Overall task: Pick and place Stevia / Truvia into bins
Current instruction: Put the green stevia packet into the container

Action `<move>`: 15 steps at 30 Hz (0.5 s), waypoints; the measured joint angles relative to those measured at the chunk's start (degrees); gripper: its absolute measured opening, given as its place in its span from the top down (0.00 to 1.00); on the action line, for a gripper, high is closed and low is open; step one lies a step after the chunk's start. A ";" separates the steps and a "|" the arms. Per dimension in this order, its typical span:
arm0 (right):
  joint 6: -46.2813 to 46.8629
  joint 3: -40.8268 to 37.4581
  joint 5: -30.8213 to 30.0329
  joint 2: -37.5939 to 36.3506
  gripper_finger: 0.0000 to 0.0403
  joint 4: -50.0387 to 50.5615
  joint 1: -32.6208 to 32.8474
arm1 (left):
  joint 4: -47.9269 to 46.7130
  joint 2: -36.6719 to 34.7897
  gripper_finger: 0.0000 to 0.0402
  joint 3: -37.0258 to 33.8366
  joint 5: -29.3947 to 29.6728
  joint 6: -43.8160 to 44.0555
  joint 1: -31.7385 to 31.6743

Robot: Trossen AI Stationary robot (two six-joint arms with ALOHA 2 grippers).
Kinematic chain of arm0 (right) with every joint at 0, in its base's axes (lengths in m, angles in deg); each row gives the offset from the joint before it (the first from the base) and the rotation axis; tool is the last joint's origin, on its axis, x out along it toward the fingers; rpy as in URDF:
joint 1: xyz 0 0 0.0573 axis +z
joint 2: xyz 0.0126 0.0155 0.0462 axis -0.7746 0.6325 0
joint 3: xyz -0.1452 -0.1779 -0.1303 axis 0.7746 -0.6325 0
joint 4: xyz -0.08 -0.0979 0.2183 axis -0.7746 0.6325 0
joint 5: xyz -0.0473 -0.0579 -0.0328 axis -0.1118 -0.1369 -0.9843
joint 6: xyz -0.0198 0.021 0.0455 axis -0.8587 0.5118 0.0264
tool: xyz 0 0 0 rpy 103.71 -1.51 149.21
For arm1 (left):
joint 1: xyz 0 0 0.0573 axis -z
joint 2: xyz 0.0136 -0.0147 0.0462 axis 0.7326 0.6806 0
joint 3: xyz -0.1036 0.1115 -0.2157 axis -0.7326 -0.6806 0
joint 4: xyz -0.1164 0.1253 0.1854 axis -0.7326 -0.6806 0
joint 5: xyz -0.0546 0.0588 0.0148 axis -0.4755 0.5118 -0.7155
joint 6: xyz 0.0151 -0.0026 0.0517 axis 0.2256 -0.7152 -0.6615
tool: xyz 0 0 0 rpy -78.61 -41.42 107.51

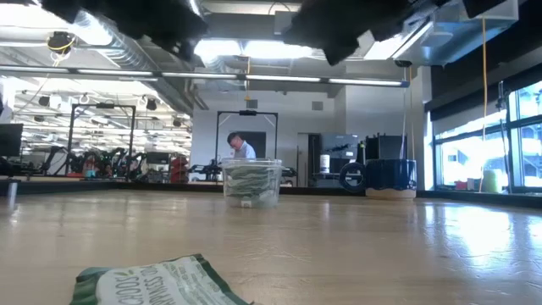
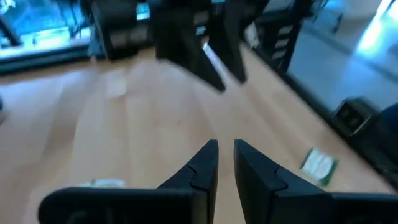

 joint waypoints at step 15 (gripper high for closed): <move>0.83 30.96 0.02 25.87 0.71 18.19 7.92 | 7.38 -2.57 0.88 -7.14 1.38 7.92 4.66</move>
